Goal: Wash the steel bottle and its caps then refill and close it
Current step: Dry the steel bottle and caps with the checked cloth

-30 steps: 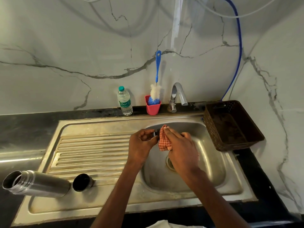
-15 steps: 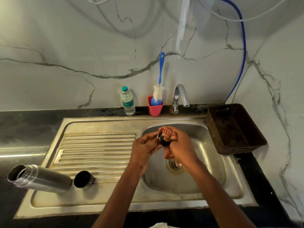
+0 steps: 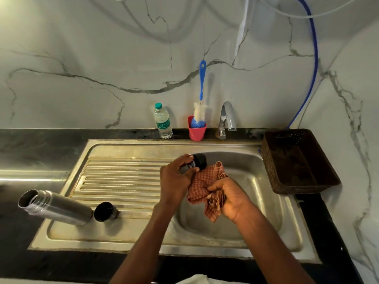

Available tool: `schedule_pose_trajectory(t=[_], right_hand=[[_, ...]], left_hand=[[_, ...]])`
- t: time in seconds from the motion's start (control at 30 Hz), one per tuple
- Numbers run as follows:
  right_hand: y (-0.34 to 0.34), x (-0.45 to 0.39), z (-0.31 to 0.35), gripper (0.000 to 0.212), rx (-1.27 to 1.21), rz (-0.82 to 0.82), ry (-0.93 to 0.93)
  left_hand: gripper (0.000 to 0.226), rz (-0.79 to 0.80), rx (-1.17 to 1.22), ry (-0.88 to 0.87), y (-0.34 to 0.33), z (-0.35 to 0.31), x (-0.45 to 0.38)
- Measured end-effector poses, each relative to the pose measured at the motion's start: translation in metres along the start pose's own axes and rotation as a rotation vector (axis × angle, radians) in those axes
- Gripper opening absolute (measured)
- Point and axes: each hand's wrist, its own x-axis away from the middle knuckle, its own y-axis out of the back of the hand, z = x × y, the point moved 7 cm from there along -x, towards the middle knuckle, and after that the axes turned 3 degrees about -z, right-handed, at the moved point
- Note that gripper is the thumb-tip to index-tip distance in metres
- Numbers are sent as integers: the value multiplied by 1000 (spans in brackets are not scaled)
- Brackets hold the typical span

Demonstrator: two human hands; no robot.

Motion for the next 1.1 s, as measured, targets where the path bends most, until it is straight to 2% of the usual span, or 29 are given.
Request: schedule_pose_trajectory(t=[0.1,0.23,0.3,0.37,0.43,0.53,0.67,0.73,0.77,0.83,0.9,0.93,1.0,1.03,1.1], right_hand=[[9,2,7,35,129,-125,154],[13,10,29,37,372,-292,589],[-4,20,45,48,713,-244,908],[-23,17,46,77,1155,-140,1078],[-31,10,46,83,1366,-110,1114],[-27,-3,50,73,1193,-100,959],[-45,21,32,86,1515,-51,1231],[-45,20,38,81,1373,-81,1156],[-42,14,42,74,1221,-94,1009],[-35,-2,37,58,850,-76,600],[-38,-1,23,51,589,-41,402],[-40,3,18,49,518,-45,380],[-39,8,10,44,411,-78,361],[-35,8,9,41,383,-102,354],[-29,10,17,36,323,-153,370]], left_hand=[[35,9,-28,61,-2,2,1],[25,-14,-74,157,1,16,5],[26,30,56,224,2,21,5],[28,137,222,203,-2,15,6],[31,181,335,172,-2,4,10],[30,138,486,278,-4,11,13],[29,111,548,348,-5,21,15],[27,147,610,398,-6,24,17],[26,162,660,437,-7,27,20],[25,140,858,593,-9,36,22],[24,73,959,666,-8,43,19],[24,33,867,597,-3,43,13],[27,-30,490,283,12,32,-3],[29,-33,291,124,15,24,-7],[37,11,15,-32,15,21,-7]])
